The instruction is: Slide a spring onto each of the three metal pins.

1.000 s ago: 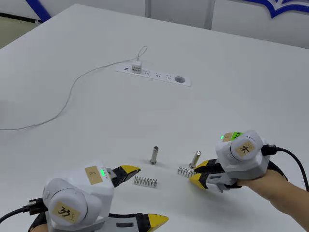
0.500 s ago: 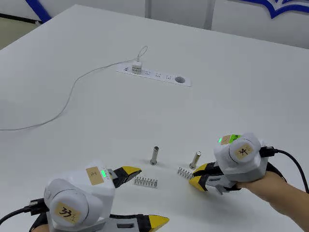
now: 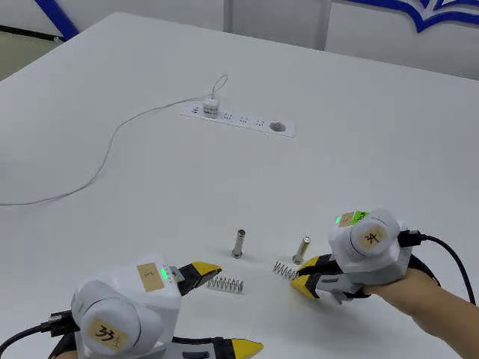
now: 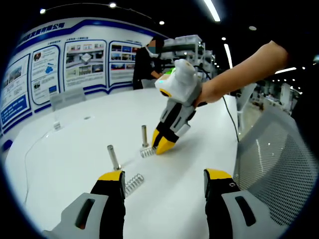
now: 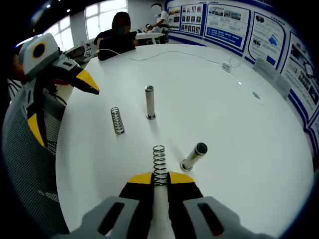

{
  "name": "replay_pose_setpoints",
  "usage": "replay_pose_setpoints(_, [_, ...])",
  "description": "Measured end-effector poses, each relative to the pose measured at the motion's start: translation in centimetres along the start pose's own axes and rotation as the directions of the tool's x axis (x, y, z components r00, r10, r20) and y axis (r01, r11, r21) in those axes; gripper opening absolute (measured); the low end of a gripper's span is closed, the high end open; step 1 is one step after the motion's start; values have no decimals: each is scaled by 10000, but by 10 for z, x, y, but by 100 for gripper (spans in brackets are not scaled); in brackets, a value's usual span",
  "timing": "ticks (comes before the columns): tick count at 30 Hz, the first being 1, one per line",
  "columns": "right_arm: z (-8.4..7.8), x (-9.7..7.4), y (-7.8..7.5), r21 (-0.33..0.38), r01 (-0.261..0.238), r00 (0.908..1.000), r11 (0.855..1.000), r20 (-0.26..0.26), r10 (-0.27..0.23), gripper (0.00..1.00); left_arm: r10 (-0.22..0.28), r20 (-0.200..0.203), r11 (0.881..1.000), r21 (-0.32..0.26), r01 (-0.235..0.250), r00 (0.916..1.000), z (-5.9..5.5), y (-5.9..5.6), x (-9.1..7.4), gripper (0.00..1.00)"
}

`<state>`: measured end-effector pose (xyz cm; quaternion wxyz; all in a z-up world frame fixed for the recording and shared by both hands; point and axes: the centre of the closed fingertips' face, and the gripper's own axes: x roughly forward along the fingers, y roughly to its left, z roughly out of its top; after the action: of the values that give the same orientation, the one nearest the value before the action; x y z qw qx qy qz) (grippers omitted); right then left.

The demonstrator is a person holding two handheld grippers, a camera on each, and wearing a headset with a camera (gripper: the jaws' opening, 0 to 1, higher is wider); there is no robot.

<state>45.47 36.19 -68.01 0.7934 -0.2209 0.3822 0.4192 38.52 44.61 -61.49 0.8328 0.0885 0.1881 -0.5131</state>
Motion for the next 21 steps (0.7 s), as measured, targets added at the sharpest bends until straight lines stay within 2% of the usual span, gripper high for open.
replay_pose_setpoints(6, [1,-10,1,-70,50,9998,10000,170,-49,11,-125,-50,9999,62,125,9999,-1,-3,1,65])
replay_pose_setpoints(11, [3,-21,1,-156,140,9993,9998,347,-135,11,-66,71,9999,-87,67,10000,1,-1,1,64])
replay_pose_setpoints(17, [16,-36,8,-450,203,9971,9988,739,-169,11,1,288,9998,-216,5,9996,10,2,2,63])
replay_pose_setpoints(21, [24,-43,15,-886,81,9963,9960,862,-5,11,-83,304,10000,-42,84,9995,16,4,4,61])
